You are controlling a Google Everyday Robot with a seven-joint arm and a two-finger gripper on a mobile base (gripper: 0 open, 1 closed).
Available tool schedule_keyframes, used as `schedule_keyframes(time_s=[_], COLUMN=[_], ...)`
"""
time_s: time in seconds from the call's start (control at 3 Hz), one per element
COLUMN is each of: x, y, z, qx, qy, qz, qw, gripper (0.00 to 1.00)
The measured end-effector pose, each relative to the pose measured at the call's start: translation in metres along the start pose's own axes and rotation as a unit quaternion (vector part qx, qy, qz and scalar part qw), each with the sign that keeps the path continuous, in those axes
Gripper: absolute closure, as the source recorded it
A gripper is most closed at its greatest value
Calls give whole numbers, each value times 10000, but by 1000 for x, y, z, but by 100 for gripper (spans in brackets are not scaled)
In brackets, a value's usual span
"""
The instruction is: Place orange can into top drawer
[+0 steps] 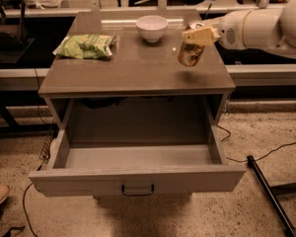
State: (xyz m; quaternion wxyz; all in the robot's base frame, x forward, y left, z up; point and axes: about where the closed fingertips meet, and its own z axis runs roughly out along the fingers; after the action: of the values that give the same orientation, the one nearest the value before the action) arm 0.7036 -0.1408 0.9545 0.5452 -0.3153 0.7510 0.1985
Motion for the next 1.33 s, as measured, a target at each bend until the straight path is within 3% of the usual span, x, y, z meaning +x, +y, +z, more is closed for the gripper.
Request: schedule_keyframes(time_s=[0.33, 0.67, 1.0, 1.33], x=[-26, -22, -22, -13], y=[12, 3, 3, 25], z=[-63, -86, -86, -87], qx=[-27, 133, 133, -274], qy=[-506, -550, -550, -443], qz=[-384, -555, -555, -738], qw=[9980, 9969, 9969, 9959], gripper=[100, 100, 100, 100])
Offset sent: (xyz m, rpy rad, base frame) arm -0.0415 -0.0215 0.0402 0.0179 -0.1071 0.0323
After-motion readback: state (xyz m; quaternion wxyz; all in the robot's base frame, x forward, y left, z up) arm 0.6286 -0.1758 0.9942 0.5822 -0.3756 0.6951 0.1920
